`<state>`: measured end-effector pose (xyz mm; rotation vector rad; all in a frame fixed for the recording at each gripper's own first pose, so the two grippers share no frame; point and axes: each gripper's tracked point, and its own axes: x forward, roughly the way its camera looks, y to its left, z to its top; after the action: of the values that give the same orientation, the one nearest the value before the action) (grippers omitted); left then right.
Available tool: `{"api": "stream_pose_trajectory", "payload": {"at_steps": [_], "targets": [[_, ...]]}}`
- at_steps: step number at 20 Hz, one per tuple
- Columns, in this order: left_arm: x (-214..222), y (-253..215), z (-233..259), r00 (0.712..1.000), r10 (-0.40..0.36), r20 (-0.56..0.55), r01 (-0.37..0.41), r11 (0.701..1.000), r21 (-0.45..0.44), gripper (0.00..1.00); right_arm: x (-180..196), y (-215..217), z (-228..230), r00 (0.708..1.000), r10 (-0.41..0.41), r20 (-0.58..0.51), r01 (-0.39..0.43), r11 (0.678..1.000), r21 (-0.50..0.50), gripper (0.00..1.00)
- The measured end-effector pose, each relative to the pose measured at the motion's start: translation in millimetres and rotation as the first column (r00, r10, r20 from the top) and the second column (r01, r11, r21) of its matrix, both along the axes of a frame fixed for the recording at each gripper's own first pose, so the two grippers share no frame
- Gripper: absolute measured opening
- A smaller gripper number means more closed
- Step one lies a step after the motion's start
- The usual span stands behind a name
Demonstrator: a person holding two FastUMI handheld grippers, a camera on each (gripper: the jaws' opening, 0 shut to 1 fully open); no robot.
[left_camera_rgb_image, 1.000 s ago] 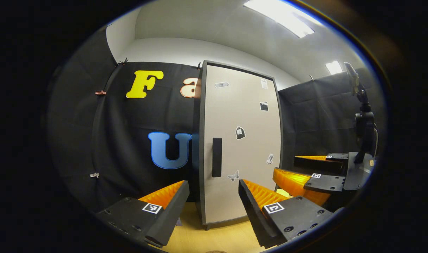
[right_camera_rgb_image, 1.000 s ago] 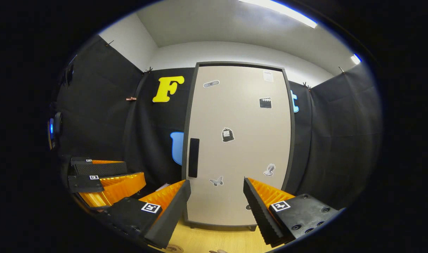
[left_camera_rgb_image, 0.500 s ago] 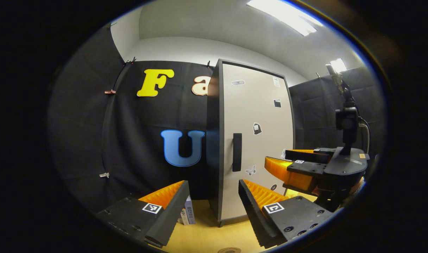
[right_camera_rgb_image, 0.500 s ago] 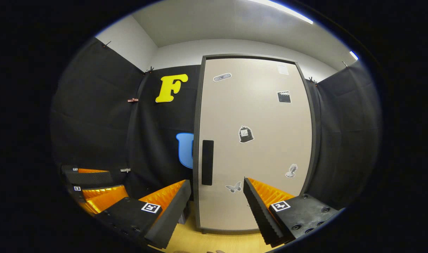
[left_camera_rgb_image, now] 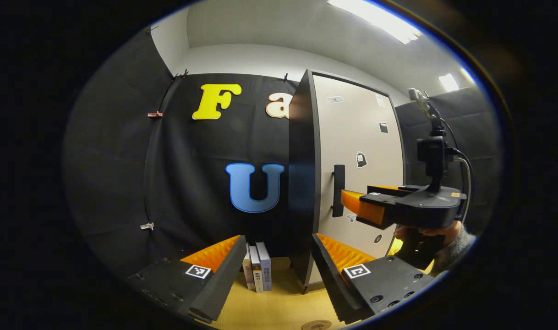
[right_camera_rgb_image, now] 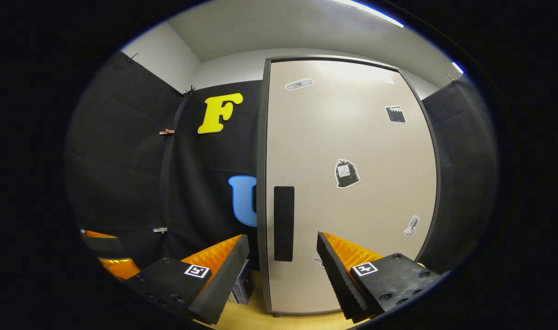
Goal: Open the cabinet door with the right hand, grasp the bottle in the cabinet with the left hand and place it on the coaster, then close the cabinet door with the right hand.
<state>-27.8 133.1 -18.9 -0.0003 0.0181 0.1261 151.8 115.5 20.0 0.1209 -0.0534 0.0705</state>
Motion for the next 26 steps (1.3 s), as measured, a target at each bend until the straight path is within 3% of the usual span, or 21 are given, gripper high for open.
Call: {"api": "stream_pose_trajectory", "payload": {"at_steps": [9,11,12,15,16,19,20,21,23,26], "targets": [[11,19,-17,0.999,-0.005,-0.041,0.005,1.000,-0.011,0.90,60,-1,-13,0.998,-0.065,-0.008,0.065,0.998,0.024,0.95],[13,24,-22,0.999,0.003,-0.050,-0.004,1.000,-0.021,0.90,64,-4,-11,0.996,-0.091,0.000,0.091,0.996,0.018,0.91],[13,28,-24,0.999,0.010,-0.054,-0.011,1.000,-0.027,0.90,67,-6,-13,0.994,-0.111,-0.002,0.111,0.994,0.015,0.88],[11,37,-24,0.998,0.027,-0.052,-0.029,0.999,-0.037,0.90,72,-4,-16,0.992,-0.122,-0.019,0.122,0.992,0.029,0.65],[10,38,-25,0.998,0.032,-0.050,-0.034,0.999,-0.037,0.89,73,-4,-17,0.992,-0.123,-0.025,0.124,0.992,0.033,0.62],[7,41,-23,0.998,0.038,-0.041,-0.040,0.998,-0.041,0.90,75,-7,-21,0.988,-0.148,-0.044,0.148,0.989,0.016,0.61],[5,42,-25,0.998,0.039,-0.042,-0.041,0.998,-0.043,0.90,76,-7,-22,0.988,-0.149,-0.049,0.149,0.989,0.014,0.65],[3,43,-25,0.998,0.043,-0.045,-0.045,0.998,-0.044,0.90,75,0,-21,0.992,-0.116,-0.048,0.117,0.993,0.025,0.66],[-1,44,-26,0.997,0.050,-0.052,-0.052,0.998,-0.046,0.90,74,0,-19,0.989,-0.143,-0.045,0.143,0.990,0.001,0.37],[-10,43,-24,0.997,0.059,-0.046,-0.061,0.997,-0.047,0.90,75,0,-22,0.988,-0.148,-0.044,0.147,0.989,-0.016,0.33]]}}
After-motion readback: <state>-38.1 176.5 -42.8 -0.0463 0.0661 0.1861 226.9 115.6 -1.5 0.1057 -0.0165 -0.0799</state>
